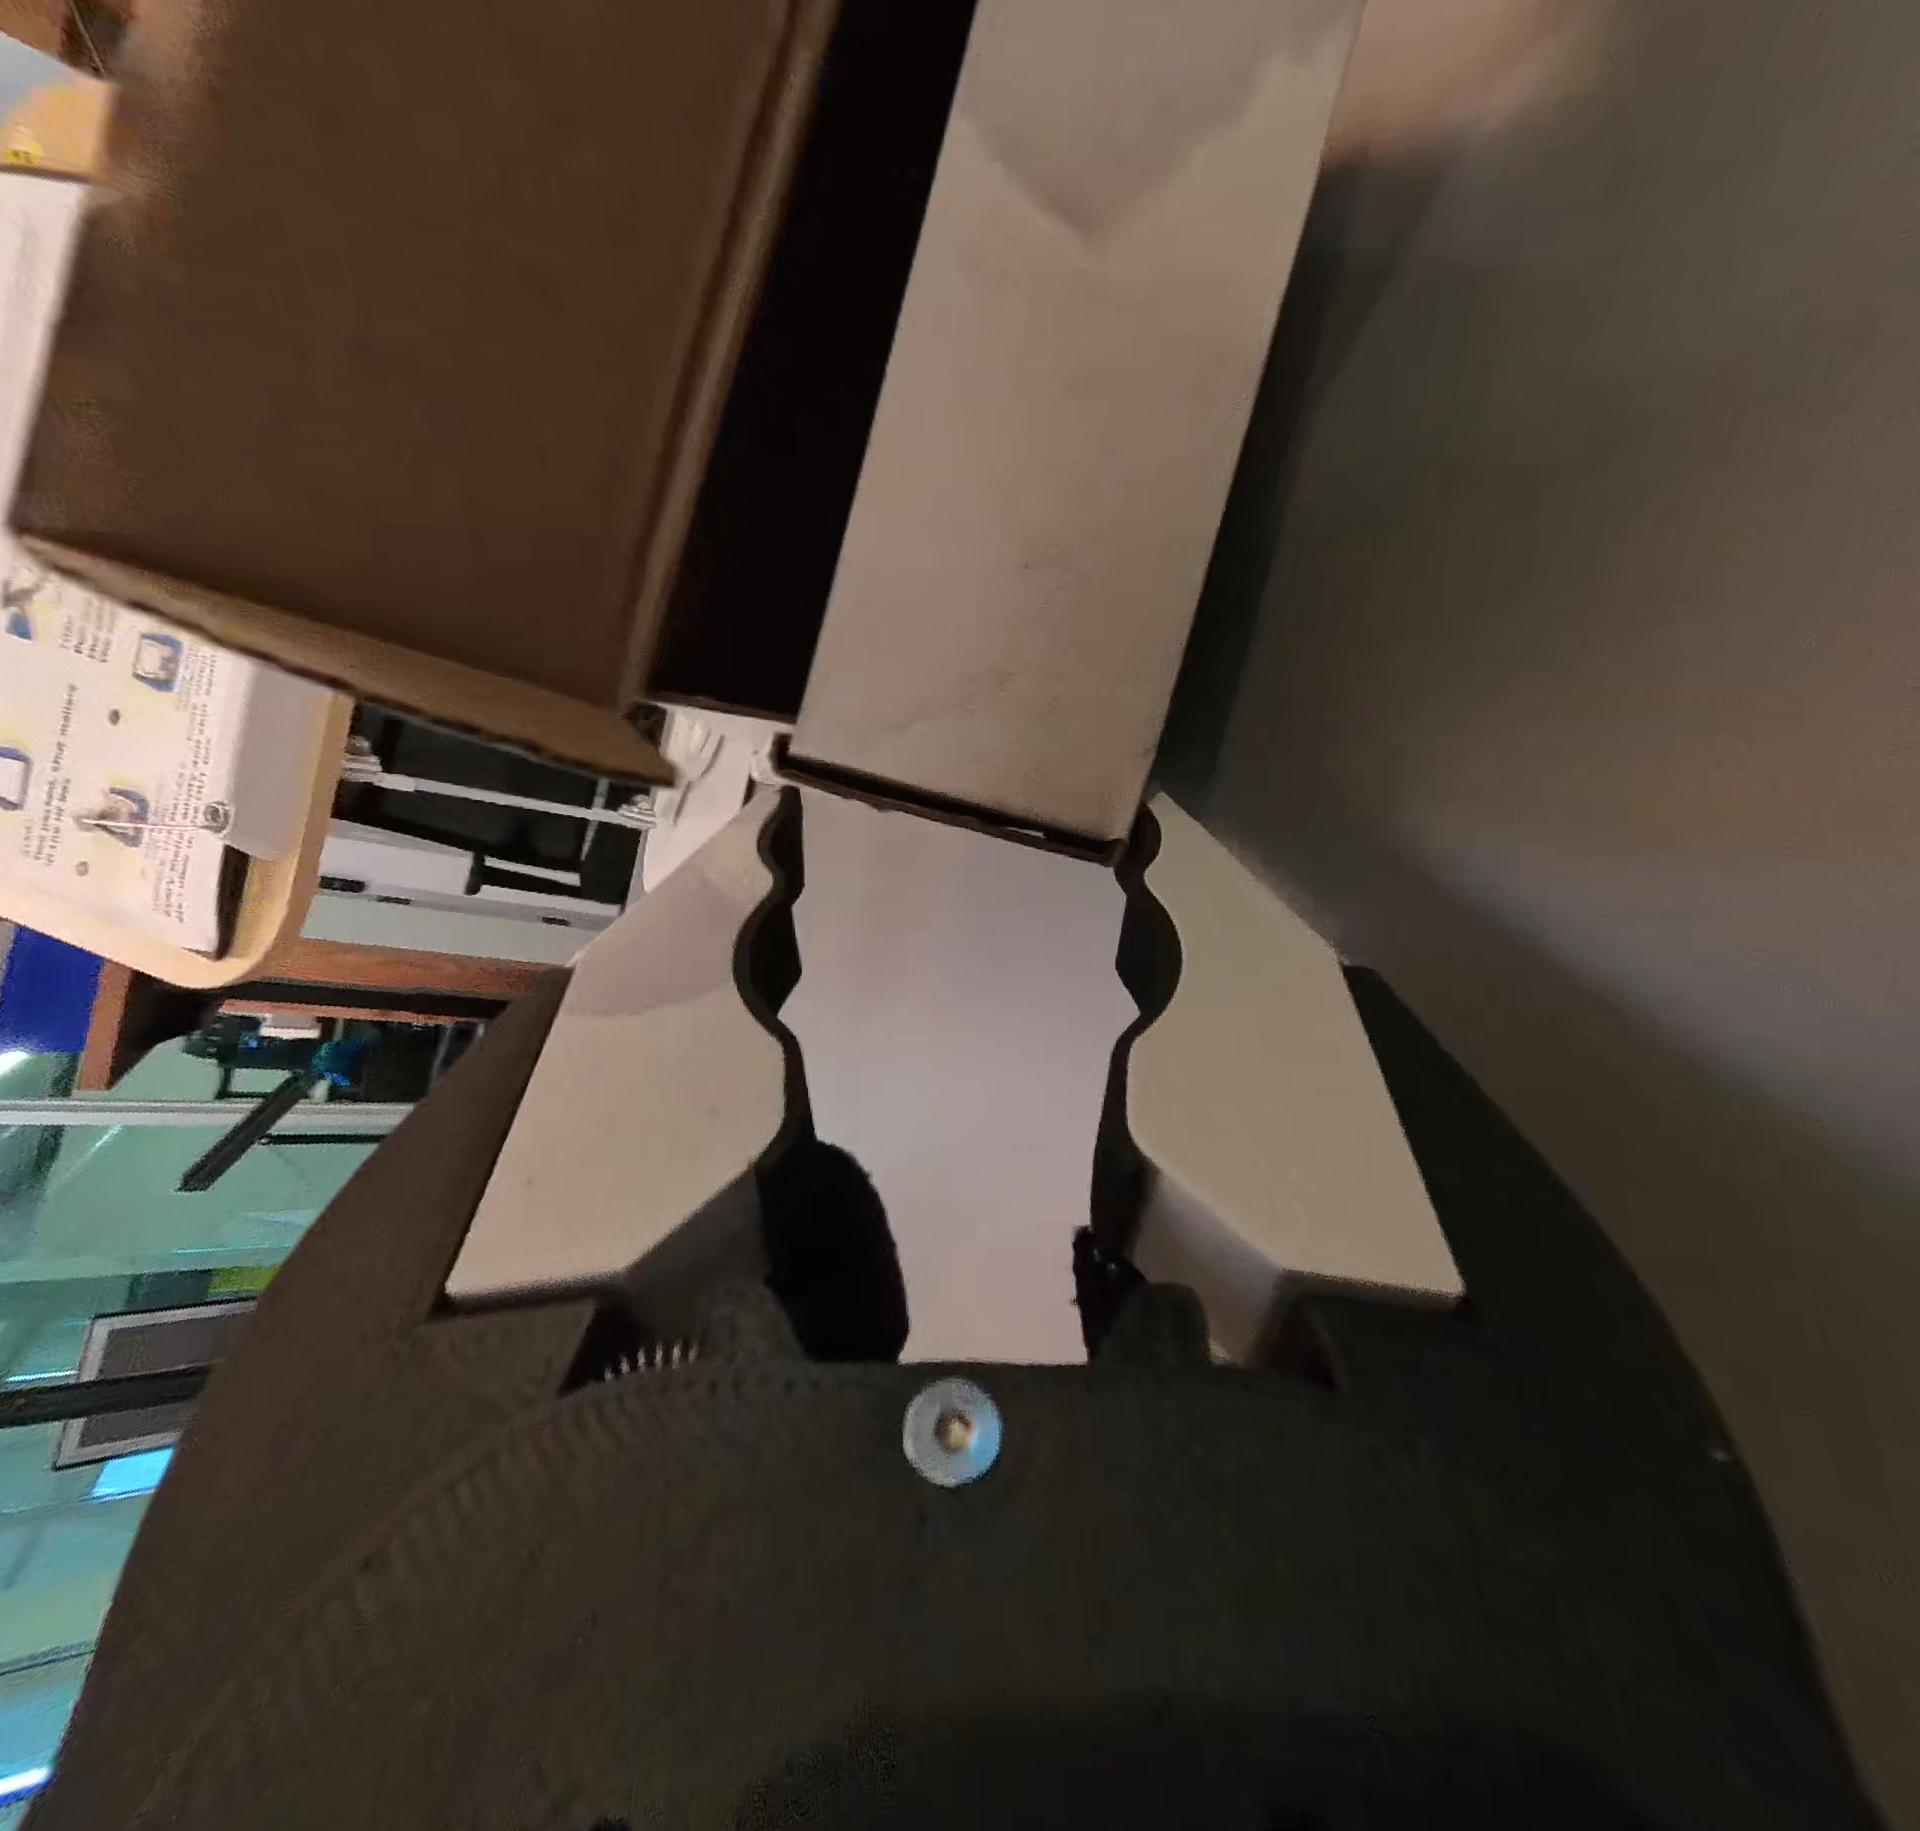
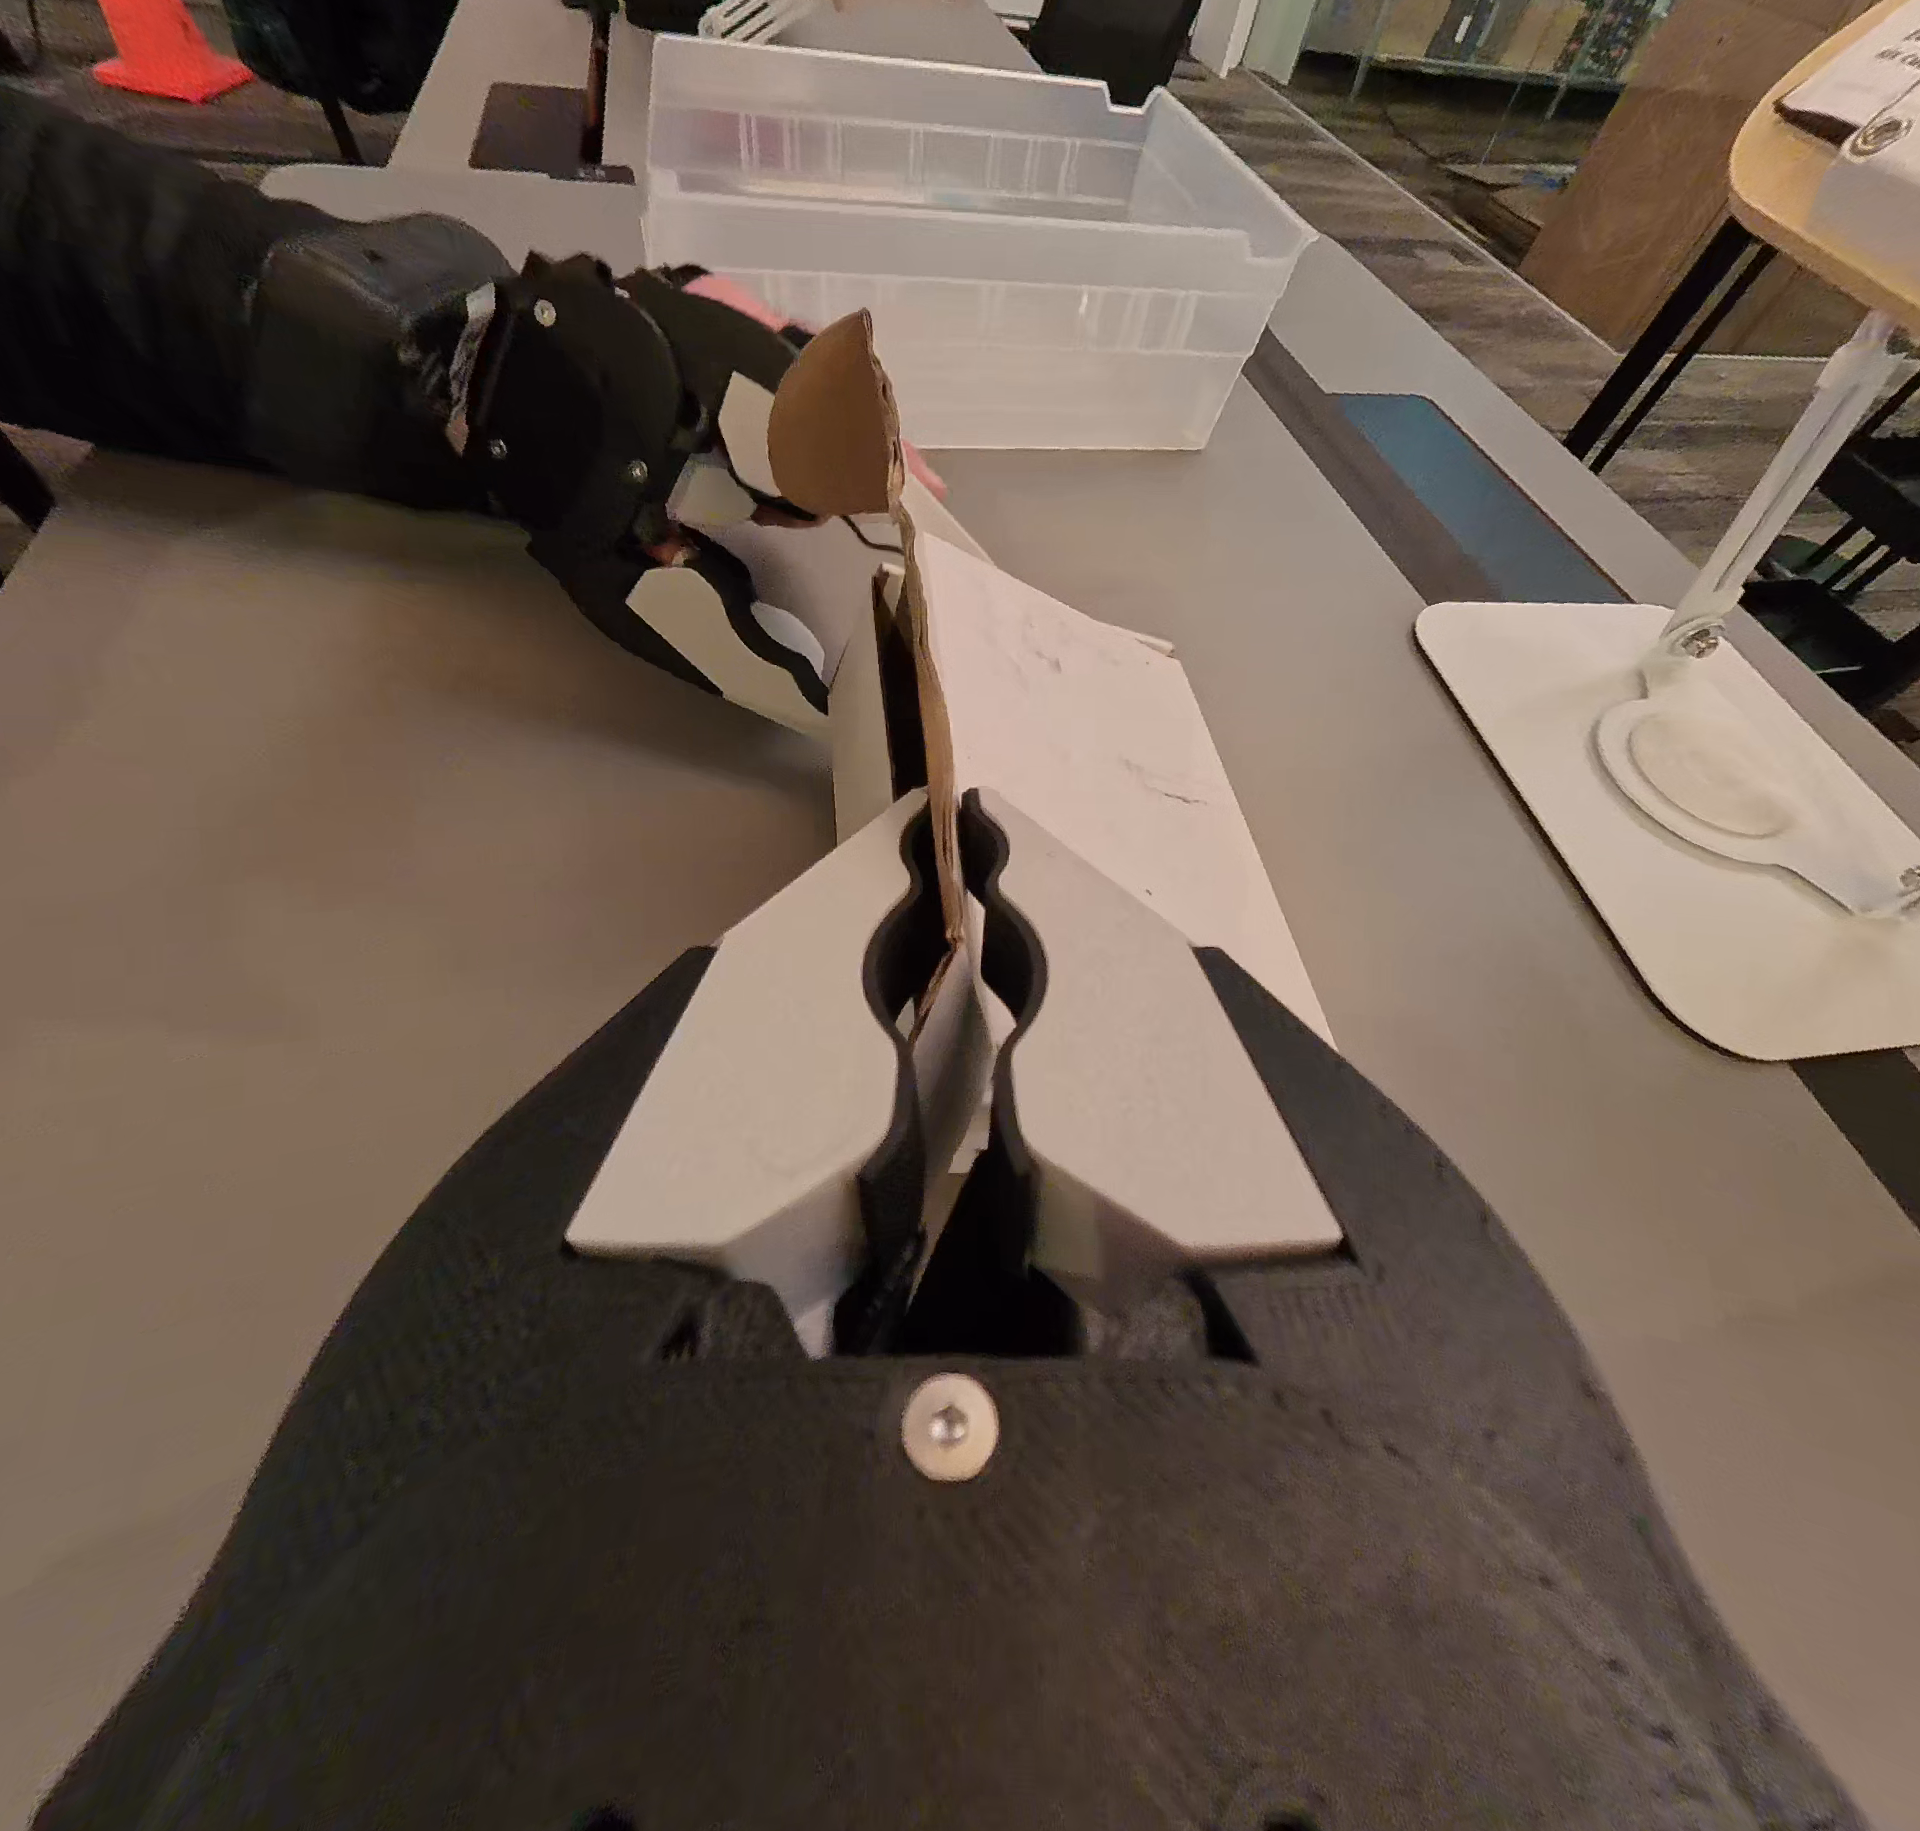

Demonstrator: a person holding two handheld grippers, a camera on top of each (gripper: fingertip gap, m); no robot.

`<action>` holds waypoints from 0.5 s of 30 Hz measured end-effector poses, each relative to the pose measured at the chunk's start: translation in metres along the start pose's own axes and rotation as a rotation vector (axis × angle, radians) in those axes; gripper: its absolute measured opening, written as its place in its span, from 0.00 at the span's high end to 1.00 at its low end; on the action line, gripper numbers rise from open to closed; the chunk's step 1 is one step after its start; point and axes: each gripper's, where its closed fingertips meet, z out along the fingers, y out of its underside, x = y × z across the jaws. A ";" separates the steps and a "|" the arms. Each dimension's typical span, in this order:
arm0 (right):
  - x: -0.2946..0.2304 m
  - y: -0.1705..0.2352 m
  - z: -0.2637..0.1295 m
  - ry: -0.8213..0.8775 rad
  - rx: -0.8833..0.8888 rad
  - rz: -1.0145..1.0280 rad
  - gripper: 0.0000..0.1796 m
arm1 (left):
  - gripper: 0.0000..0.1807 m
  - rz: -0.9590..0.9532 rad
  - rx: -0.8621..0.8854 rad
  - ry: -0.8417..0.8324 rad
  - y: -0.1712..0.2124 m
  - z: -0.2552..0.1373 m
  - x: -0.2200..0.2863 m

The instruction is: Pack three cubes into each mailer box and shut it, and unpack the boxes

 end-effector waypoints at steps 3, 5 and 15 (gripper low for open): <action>0.004 -0.006 -0.003 0.010 0.021 0.029 1.00 | 0.68 0.067 -0.014 -0.006 0.002 -0.001 0.005; 0.009 -0.011 -0.005 0.026 0.030 0.046 1.00 | 0.69 0.080 -0.020 0.003 0.001 -0.002 0.007; 0.050 -0.036 -0.011 0.052 0.011 0.178 0.99 | 0.76 0.133 -0.036 0.023 0.002 0.001 0.011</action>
